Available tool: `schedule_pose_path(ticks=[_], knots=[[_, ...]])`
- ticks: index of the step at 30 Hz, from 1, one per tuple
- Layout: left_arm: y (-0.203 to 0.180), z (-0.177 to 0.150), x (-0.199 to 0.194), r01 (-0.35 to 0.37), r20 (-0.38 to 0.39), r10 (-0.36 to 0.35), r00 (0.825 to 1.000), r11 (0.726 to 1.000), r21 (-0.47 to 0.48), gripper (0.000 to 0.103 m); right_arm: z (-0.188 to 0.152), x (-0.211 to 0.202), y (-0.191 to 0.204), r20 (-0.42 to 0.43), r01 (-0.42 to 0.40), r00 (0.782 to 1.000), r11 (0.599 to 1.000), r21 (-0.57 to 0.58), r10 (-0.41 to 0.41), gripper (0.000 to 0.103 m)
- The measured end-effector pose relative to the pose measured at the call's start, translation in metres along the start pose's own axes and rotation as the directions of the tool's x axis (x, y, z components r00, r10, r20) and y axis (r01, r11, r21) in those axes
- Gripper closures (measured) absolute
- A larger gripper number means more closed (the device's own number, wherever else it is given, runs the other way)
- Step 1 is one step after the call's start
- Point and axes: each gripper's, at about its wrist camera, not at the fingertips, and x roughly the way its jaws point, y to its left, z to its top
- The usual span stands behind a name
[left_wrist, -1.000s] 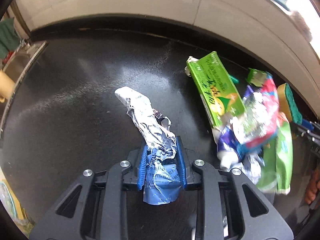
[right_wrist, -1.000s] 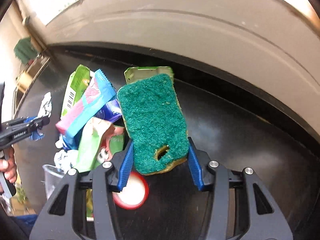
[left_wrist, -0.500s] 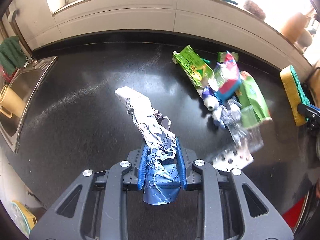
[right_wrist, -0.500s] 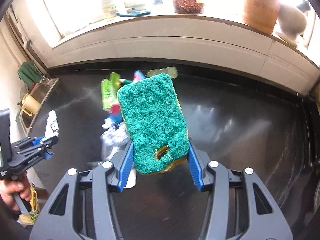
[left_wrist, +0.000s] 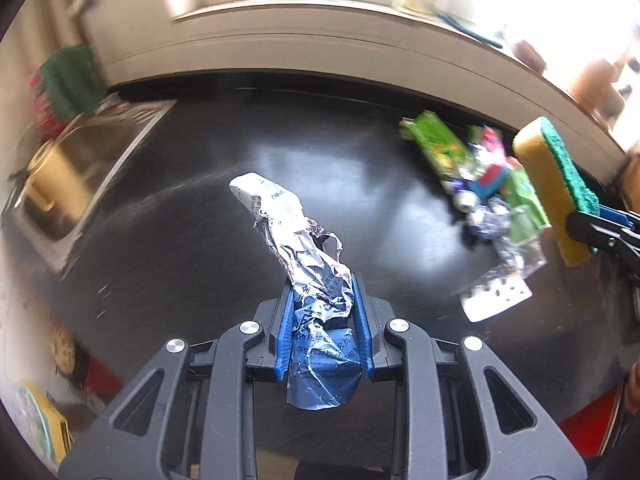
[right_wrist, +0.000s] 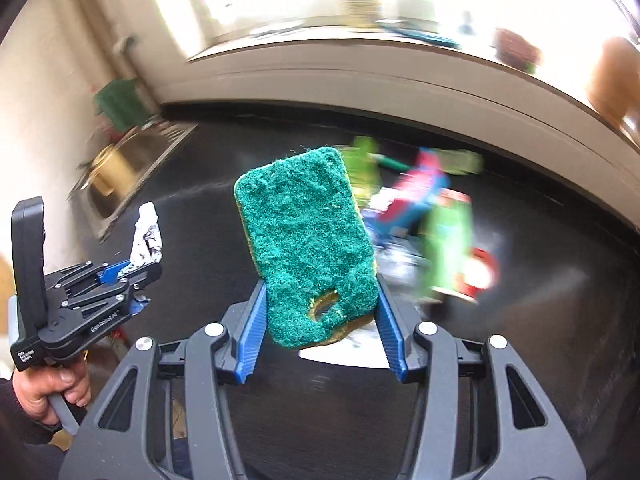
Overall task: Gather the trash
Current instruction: 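Carry the foil and scouring sponge with both tools over the bin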
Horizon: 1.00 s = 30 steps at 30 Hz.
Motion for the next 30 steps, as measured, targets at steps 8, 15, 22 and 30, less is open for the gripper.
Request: schedule_pose_path(ticks=[8, 15, 22, 30], knots=[[0.117, -0.076, -0.036, -0.151, -0.035, 0.147, 0.988, 0.957, -0.247, 0.077, 0.005, 0.065, 0.153, -0.172, -0.267, 0.957, 0.939, -0.219, 0.232, 0.053], [0.201, -0.163, -0.053, -0.241, -0.134, 0.202, 0.970, 0.864, -0.442, 0.077, -0.027, 0.115, 0.276, -0.369, -0.433, 0.878, 0.833, -0.345, 0.303, 0.053], [0.259, -0.236, -0.035, -0.226, -0.193, 0.140, 0.971, 0.798, -0.559, 0.077, -0.075, 0.168, 0.370, -0.509, -0.475, 0.828, 0.776, -0.415, 0.234, 0.052], [0.298, -0.282, 0.006, -0.186, -0.211, 0.066, 0.975, 0.757, -0.627, 0.077, -0.118, 0.217, 0.418, -0.534, -0.430, 0.839, 0.731, -0.530, 0.106, 0.050]])
